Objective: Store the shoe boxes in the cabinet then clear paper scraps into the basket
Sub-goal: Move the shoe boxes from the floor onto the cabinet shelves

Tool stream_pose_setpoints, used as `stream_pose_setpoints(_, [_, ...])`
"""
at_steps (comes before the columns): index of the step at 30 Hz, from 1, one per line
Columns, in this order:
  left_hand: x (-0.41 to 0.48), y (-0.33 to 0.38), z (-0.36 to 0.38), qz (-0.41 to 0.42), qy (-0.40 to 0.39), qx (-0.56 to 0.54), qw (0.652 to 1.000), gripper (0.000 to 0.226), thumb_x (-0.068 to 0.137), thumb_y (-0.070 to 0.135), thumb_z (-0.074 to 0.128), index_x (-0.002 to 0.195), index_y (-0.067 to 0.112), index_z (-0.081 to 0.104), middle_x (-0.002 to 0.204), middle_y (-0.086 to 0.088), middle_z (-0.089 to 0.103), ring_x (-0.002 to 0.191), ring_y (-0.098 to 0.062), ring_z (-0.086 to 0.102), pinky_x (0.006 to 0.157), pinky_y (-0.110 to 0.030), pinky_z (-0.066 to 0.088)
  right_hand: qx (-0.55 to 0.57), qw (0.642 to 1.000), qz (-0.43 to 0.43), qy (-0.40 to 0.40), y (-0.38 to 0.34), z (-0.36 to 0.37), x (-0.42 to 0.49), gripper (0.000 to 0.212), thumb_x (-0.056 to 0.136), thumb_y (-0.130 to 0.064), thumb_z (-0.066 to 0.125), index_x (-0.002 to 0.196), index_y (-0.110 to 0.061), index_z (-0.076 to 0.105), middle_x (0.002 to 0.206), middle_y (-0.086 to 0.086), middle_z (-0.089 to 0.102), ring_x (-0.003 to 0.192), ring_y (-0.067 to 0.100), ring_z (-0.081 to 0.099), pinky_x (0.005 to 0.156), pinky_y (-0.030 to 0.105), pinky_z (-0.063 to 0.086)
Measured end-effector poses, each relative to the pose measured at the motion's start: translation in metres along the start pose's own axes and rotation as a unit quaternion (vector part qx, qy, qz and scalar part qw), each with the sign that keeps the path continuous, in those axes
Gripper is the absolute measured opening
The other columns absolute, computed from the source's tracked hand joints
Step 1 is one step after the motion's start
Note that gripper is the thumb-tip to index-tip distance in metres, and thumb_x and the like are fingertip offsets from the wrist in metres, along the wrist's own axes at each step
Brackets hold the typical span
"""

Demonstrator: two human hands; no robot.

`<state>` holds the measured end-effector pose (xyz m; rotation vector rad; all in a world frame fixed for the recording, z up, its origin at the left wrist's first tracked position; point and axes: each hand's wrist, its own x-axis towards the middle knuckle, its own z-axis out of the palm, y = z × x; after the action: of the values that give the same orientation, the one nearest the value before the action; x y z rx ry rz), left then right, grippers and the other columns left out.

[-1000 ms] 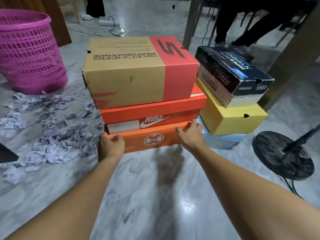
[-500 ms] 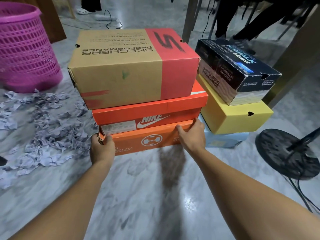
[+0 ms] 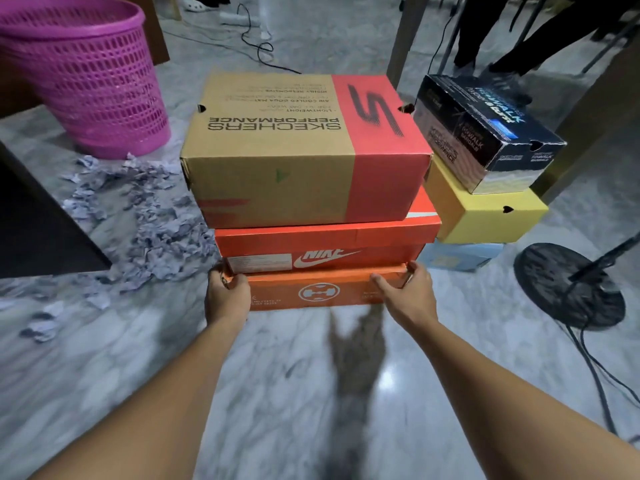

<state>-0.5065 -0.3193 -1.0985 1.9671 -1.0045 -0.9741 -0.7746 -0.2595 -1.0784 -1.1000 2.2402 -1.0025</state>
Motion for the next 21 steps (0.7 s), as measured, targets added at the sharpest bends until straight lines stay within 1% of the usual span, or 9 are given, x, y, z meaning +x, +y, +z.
stream_pose_setpoints(2, [-0.016, -0.011, -0.016, -0.006, -0.005, 0.006, 1.0, 0.027, 0.092, 0.025, 0.05, 0.118, 0.016, 0.049, 0.113, -0.014, 0.062, 0.103, -0.035, 0.058, 0.086, -0.039, 0.044, -0.006, 1.0, 0.001, -0.025, 0.002, -0.009, -0.018, 0.066, 0.079, -0.042, 0.077, 0.131, -0.012, 0.049, 0.126, 0.008, 0.055, 0.115, 0.026, 0.058, 0.094, 0.038, 0.049])
stream_pose_setpoints(4, [-0.034, -0.022, -0.031, -0.016, 0.0, 0.002, 1.0, 0.027, 0.092, 0.023, 0.051, 0.118, 0.017, 0.049, 0.11, -0.014, 0.063, 0.1, -0.035, 0.058, 0.085, -0.038, 0.046, -0.014, 0.999, -0.005, -0.049, 0.005, -0.018, -0.034, 0.064, 0.079, -0.041, 0.077, 0.129, -0.01, 0.051, 0.124, 0.008, 0.058, 0.112, 0.026, 0.06, 0.089, 0.034, 0.049])
stream_pose_setpoints(9, [-0.083, -0.052, -0.058, -0.04, 0.03, -0.023, 0.998, 0.029, 0.095, 0.022, 0.048, 0.123, 0.025, 0.046, 0.106, -0.007, 0.059, 0.099, -0.031, 0.057, 0.087, -0.039, 0.049, -0.006, 0.997, -0.032, -0.068, 0.02, -0.024, -0.061, 0.067, 0.079, -0.042, 0.077, 0.131, -0.009, 0.049, 0.129, 0.009, 0.056, 0.117, 0.027, 0.059, 0.098, 0.04, 0.048])
stream_pose_setpoints(12, [-0.112, -0.073, -0.073, -0.071, 0.072, -0.037, 0.994, 0.028, 0.093, 0.025, 0.05, 0.121, 0.027, 0.045, 0.108, -0.005, 0.058, 0.101, -0.031, 0.058, 0.092, -0.049, 0.052, 0.01, 0.994, -0.065, -0.082, 0.03, -0.024, -0.076, 0.064, 0.079, -0.043, 0.075, 0.13, -0.013, 0.051, 0.128, 0.006, 0.057, 0.116, 0.024, 0.058, 0.099, 0.038, 0.047])
stream_pose_setpoints(14, [-0.129, -0.086, -0.083, -0.092, 0.101, -0.038, 0.99, 0.029, 0.094, 0.024, 0.051, 0.123, 0.025, 0.046, 0.11, -0.007, 0.059, 0.098, -0.031, 0.059, 0.089, -0.05, 0.054, 0.014, 0.992, -0.09, -0.091, 0.036, -0.022, -0.085, 0.057, 0.079, -0.042, 0.074, 0.125, -0.015, 0.053, 0.124, 0.004, 0.06, 0.114, 0.023, 0.058, 0.095, 0.035, 0.047])
stream_pose_setpoints(17, [-0.154, -0.102, -0.098, -0.123, 0.138, -0.056, 0.981, 0.027, 0.096, 0.021, 0.051, 0.123, 0.018, 0.047, 0.109, -0.009, 0.059, 0.094, -0.03, 0.059, 0.073, -0.04, 0.056, 0.053, 0.986, -0.085, -0.132, 0.037, -0.019, -0.101, 0.048, 0.08, -0.036, 0.074, 0.119, -0.017, 0.051, 0.119, 0.002, 0.059, 0.1, 0.019, 0.06, 0.083, 0.029, 0.044])
stream_pose_setpoints(18, [-0.159, -0.108, -0.103, -0.131, 0.142, -0.066, 0.979, 0.027, 0.097, 0.021, 0.05, 0.124, 0.018, 0.047, 0.11, -0.009, 0.058, 0.096, -0.031, 0.059, 0.073, -0.039, 0.056, 0.062, 0.984, -0.081, -0.147, 0.037, -0.016, -0.104, 0.047, 0.081, -0.035, 0.074, 0.117, -0.018, 0.05, 0.119, 0.002, 0.057, 0.094, 0.016, 0.058, 0.081, 0.028, 0.042])
stream_pose_setpoints(20, [-0.17, -0.12, -0.113, -0.15, 0.156, -0.076, 0.973, 0.031, 0.096, 0.023, 0.05, 0.126, 0.02, 0.045, 0.115, -0.009, 0.059, 0.102, -0.031, 0.06, 0.085, -0.046, 0.056, 0.058, 0.98, -0.084, -0.172, 0.036, -0.013, -0.114, 0.046, 0.081, -0.036, 0.075, 0.115, -0.02, 0.048, 0.117, -0.001, 0.056, 0.088, 0.013, 0.054, 0.079, 0.027, 0.039])
stream_pose_setpoints(21, [-0.175, -0.123, -0.117, -0.16, 0.162, -0.077, 0.971, 0.032, 0.095, 0.024, 0.05, 0.127, 0.02, 0.045, 0.117, -0.01, 0.06, 0.103, -0.032, 0.06, 0.086, -0.047, 0.056, 0.057, 0.978, -0.087, -0.183, 0.036, -0.012, -0.12, 0.045, 0.081, -0.036, 0.075, 0.113, -0.021, 0.047, 0.116, -0.002, 0.055, 0.088, 0.013, 0.054, 0.079, 0.027, 0.039])
